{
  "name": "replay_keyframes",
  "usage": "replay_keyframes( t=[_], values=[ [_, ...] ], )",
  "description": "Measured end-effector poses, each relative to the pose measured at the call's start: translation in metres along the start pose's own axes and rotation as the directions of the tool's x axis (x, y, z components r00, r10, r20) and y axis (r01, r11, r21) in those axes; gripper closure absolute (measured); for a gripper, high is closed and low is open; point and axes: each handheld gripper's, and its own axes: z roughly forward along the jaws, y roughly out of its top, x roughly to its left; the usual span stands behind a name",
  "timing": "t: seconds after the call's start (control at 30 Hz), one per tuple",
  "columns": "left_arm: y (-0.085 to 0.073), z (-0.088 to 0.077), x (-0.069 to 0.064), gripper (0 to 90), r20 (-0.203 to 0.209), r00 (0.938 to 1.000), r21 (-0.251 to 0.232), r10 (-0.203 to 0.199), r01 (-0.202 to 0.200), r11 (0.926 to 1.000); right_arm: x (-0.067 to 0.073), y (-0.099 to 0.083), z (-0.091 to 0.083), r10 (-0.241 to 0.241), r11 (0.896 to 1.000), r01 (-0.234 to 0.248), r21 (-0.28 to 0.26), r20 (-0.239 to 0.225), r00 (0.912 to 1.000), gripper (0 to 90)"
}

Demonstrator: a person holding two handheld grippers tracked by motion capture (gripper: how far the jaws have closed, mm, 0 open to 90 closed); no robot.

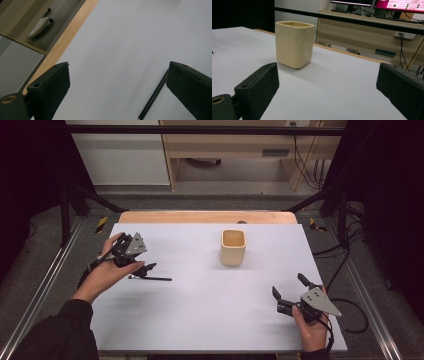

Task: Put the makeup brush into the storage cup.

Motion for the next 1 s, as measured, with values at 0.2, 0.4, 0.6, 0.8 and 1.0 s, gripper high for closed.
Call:
replay_keyframes(
  t=[0.2,0.4,0.6,0.8,1.0],
  values=[
    [-0.003,0.007,0.002,4.8,0.034,0.9994,0.000,-0.008,0.008,1.0000,0.002,0.000,0.001,-0.010,1.000,0.010,0.005,-0.003,0.9999,4.7],
    [-0.006,0.015,0.000,4.8,0.068,0.9976,0.017,0.013,-0.014,0.9998,0.002,-0.001,0.001,-0.009,1.000,0.009,0.013,0.002,1.0000,4.5],
    [-0.009,0.021,-0.003,4.8,0.087,0.9961,0.021,0.018,-0.019,0.9996,0.002,-0.001,0.001,-0.008,1.000,0.008,0.010,0.002,1.0000,4.4],
    [-0.014,0.029,-0.002,4.5,0.106,0.9942,0.049,0.017,-0.022,0.9986,0.002,-0.001,0.001,-0.011,1.000,0.011,0.014,0.000,0.9999,4.4],
    [-0.020,0.035,-0.002,4.8,0.121,0.9926,0.060,0.011,-0.018,0.9980,0.002,-0.001,0.002,-0.014,1.000,0.014,0.017,-0.001,0.9999,4.4]
  ],
)
